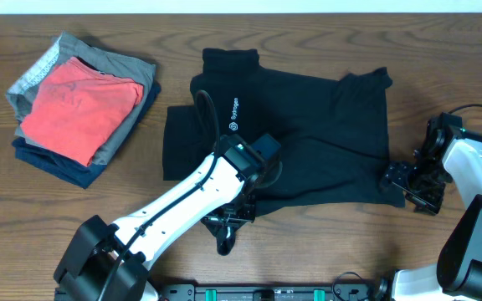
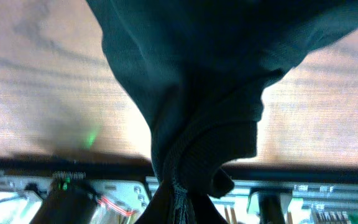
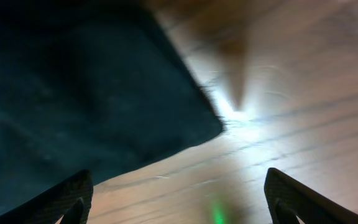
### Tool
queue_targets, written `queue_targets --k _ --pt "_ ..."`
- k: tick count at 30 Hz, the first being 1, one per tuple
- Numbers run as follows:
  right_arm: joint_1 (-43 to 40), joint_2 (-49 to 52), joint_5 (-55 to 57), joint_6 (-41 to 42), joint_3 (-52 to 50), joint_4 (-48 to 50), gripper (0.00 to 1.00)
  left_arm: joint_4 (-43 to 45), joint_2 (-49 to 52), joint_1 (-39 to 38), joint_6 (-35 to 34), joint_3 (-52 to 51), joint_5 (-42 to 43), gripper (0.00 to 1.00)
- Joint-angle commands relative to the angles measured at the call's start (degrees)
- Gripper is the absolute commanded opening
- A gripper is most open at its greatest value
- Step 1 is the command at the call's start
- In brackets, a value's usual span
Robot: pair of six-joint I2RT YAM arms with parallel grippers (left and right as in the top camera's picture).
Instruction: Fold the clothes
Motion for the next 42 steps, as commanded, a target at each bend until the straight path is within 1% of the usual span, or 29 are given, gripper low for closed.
queue_targets --k 1,5,10,12,14,16,17,20,22,26,27,29,33,38,42 --pt "0.42 -1.18 -5.90 -2.21 0.35 -0.11 0.86 0.85 -1.16 0.17 -0.68 -0.11 -3.02 0.06" --pt "0.42 -1.16 -4.76 -2.14 -1.57 1.07 0.86 1.31 -1.16 0.20 -0.68 -0.11 -3.02 0.07" --pt "0.39 -1.16 -4.66 0.17 -6.88 6.78 0.85 1.79 -1.16 0.17 -0.70 -0.11 -3.02 0.06" --pt "0.35 -1.16 -3.04 2.60 -8.74 8.98 0.83 2.16 -1.16 0.20 -0.70 -0.11 -2.99 0.06" --pt "0.33 -1.16 0.35 5.05 -9.64 9.99 0.79 2.25 -1.16 0.20 -0.70 -0.11 -3.02 0.06" --pt "0.17 -1.16 3.63 6.73 -9.77 10.08 0.71 2.23 -1.16 0.20 -0.70 -0.11 -2.99 0.06" --pt "0.02 -1.16 4.76 7.15 -9.77 10.10 0.65 2.21 -1.16 0.20 -0.70 -0.11 -3.02 0.06" --pt "-1.22 -1.16 7.52 9.44 -9.75 10.05 0.42 2.16 -1.16 0.20 -0.68 -0.11 -3.04 0.06" --pt "-2.45 -1.18 9.20 10.67 -9.68 10.19 0.34 2.12 -1.16 0.20 -0.66 -0.11 -3.02 0.06" --pt "-5.95 -1.22 10.08 10.95 -9.11 9.88 0.10 1.25 -1.16 0.17 -0.66 -0.11 -3.02 0.06" --pt "-6.82 -1.29 10.10 10.95 -9.03 9.62 0.06 1.01 -1.16 0.17 -0.66 -0.11 -3.02 0.06" --pt "-8.57 -1.49 10.27 10.97 -9.03 8.76 0.04 0.44 -1.16 0.17 -0.66 -0.11 -2.97 0.07" --pt "-12.59 -1.53 12.28 11.39 -9.03 5.95 0.04 -0.70 -1.16 0.17 -0.66 -0.11 -2.82 0.06" --pt "-15.65 -1.70 13.27 11.39 -9.03 3.34 0.07 -0.66 -1.16 0.17 -0.68 -0.11 -2.73 0.07" --pt "-16.65 -2.73 13.46 12.07 -9.03 2.45 0.12 -0.66 -1.16 0.17 -0.66 -0.11 -2.75 0.06"
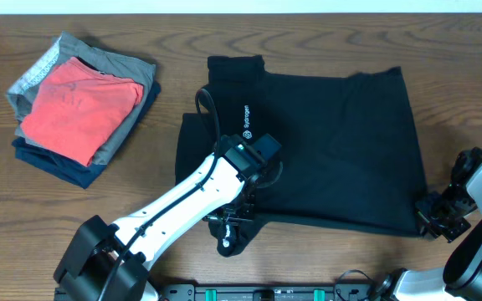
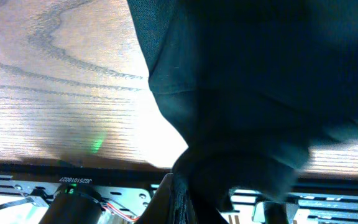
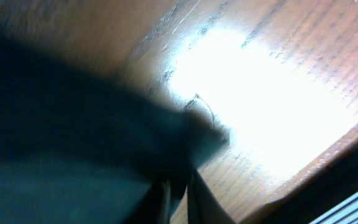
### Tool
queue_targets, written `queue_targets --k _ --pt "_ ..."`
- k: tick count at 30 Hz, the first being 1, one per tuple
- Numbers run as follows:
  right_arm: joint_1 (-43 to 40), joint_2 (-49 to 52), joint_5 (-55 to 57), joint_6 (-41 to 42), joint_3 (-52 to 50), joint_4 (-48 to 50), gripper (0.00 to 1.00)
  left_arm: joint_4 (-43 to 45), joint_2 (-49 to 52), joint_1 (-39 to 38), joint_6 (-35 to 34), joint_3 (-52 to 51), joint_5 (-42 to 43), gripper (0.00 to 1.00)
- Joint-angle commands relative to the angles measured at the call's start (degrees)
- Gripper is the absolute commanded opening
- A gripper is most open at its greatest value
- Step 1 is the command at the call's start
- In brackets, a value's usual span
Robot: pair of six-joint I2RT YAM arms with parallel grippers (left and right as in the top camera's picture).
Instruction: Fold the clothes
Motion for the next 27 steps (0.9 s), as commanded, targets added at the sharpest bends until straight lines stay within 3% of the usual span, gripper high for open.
queue_targets --k 1,7,13,14,17,18,27 --pt "-1.57 -2.01 2.78 1.20 -0.24 -0.37 0.13 -0.52 -1.16 0.20 -0.52 -0.11 -1.09 0.06" --pt "-1.57 -6.10 1.86 0.94 -0.24 -1.60 0.14 -0.50 -1.16 0.20 -0.50 -0.11 -1.14 0.06" --pt "-1.60 -8.00 -2.32 -1.20 -0.24 -4.96 0.28 -0.07 -1.16 0.20 -0.52 -0.11 -1.14 0.06" --pt "-1.60 -8.00 -2.32 -1.20 -0.26 -5.31 0.31 -0.04 -1.16 0.20 -0.50 -0.11 -1.14 0.06" --pt "-1.60 -8.00 -2.32 -0.66 -0.70 -5.55 0.59 0.02 -1.16 0.20 -0.52 -0.11 -1.16 0.07" --pt "-1.60 -8.00 -2.32 -0.24 -1.01 -5.29 0.62 0.11 -1.16 0.20 -0.50 -0.11 -1.16 0.06" --pt "-1.60 -8.00 -2.32 2.29 -8.92 4.74 0.57 0.13 -1.16 0.20 -0.52 -0.11 -1.16 0.06"
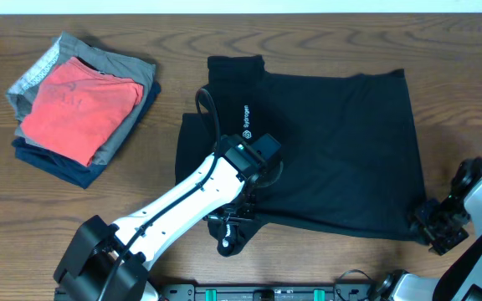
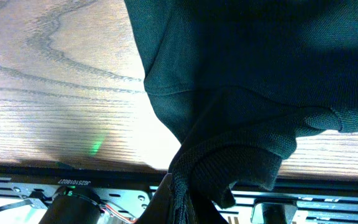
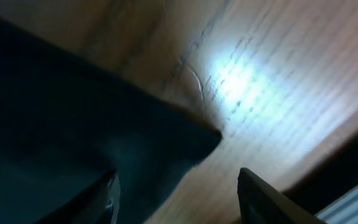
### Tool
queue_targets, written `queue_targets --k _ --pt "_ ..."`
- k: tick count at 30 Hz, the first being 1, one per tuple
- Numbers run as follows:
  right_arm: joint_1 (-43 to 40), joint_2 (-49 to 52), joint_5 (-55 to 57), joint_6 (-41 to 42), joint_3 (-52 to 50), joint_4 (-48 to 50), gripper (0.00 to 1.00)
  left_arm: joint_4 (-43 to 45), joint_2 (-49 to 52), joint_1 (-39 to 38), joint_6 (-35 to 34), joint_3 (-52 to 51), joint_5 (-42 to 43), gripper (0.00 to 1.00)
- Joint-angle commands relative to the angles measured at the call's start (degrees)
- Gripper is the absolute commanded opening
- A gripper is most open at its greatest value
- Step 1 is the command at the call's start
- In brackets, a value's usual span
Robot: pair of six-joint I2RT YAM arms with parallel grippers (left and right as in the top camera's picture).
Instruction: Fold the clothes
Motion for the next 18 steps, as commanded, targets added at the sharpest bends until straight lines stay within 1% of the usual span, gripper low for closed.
queue_targets --k 1,3,4,5,6,7,13,18 --pt "-0.50 -0.59 -0.11 2.91 -3.10 2.62 0.56 -0.39 -1.16 0.20 -0.52 -0.11 -1.16 0.06" --pt "-0.50 -0.59 0.13 4.07 -4.02 4.20 0.50 -0.39 -1.16 0.20 -0.52 -0.11 -1.18 0.06" --pt "-0.50 -0.59 0.11 4.11 -4.20 4.74 0.46 -0.39 -1.16 0.20 -0.52 -0.11 -1.16 0.06" --pt "-0.50 -0.59 0.11 4.31 -4.22 5.14 0.38 -0.39 -1.16 0.20 -0.52 -0.11 -1.16 0.07" --pt "-0.50 -0.59 0.11 4.28 -4.22 5.57 0.19 -0.39 -1.16 0.20 -0.52 -0.11 -1.16 0.06" --pt "-0.50 -0.59 0.11 4.31 -4.22 5.77 0.02 -0.39 -1.16 0.20 -0.52 -0.11 -1.16 0.07" --pt "-0.57 -0.74 0.11 4.26 -4.00 5.57 0.01 -1.36 -1.16 0.20 -0.28 -0.11 -1.70 0.06" --pt "-1.51 -3.02 0.50 4.20 -1.84 2.08 0.01 -3.10 -2.64 0.20 -0.26 -0.11 -3.52 0.06"
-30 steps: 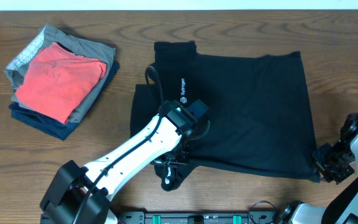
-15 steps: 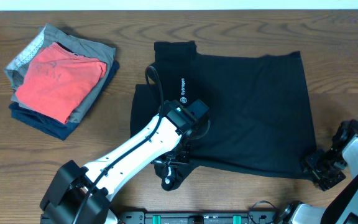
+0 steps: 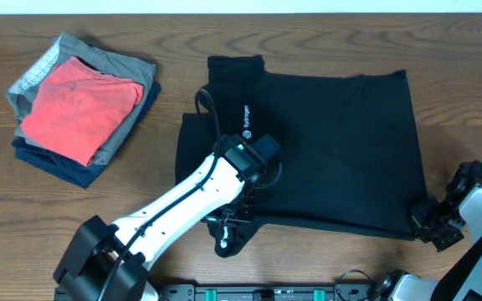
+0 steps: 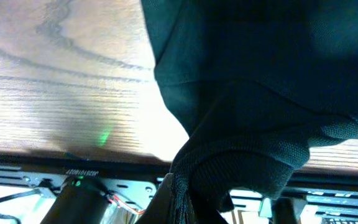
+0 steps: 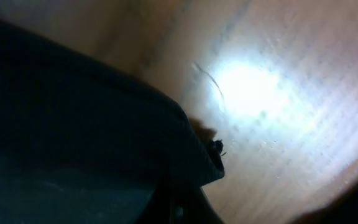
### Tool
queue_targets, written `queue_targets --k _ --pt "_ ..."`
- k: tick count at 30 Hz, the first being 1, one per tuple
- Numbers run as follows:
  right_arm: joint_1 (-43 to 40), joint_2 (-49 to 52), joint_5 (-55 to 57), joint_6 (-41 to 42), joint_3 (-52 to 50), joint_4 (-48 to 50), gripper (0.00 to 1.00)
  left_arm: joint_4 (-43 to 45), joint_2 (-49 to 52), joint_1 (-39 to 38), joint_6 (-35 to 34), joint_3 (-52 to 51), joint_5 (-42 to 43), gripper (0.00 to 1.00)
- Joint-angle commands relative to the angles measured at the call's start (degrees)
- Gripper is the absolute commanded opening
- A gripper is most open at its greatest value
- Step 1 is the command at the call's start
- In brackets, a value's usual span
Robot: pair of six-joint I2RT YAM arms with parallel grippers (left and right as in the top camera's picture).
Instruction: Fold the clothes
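Observation:
A black T-shirt (image 3: 325, 142) with a small white logo lies spread across the middle of the table. My left gripper (image 3: 224, 238) is shut on a bunched sleeve (image 4: 241, 168) at the shirt's near left edge. My right gripper (image 3: 429, 224) is shut on the shirt's near right corner (image 5: 191, 155), low on the wood. Its fingertips are hidden by the cloth in the right wrist view.
A stack of folded clothes (image 3: 78, 104), red on top of grey and navy, sits at the far left. The table's front edge with a black rail (image 4: 73, 180) runs just below the left gripper.
My right gripper, which stood beside the shirt's near right corner, is now shut on that corner. The left gripper keeps its hold on the sleeve; the shirt lies much the same.
First the shirt lay rumpled, my left gripper holding its near left sleeve and my right gripper open beside the right corner. Then the shirt lay pulled out flat and wider to the right. The right gripper then stood beside that corner and now grips it.

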Motion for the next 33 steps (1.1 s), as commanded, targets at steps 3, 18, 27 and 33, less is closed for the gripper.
queue_targets --k 3,18,27,33 --pt "-2.23 -3.58 2.38 0.13 3.34 -3.78 0.01 0.07 -4.33 0.22 -0.24 0.07 -6.29 0.06" --pt "-2.23 -7.72 1.16 -2.32 11.58 -2.69 0.01 25.51 -12.04 0.22 14.58 0.96 -24.83 0.06" --pt "-0.52 -7.72 -1.99 -2.84 11.58 4.79 0.01 30.27 -8.72 0.83 17.11 0.96 -25.11 0.06" --pt "2.40 -7.65 -3.23 -2.84 11.58 12.66 0.01 30.97 -6.25 2.82 17.07 0.96 -25.11 0.06"
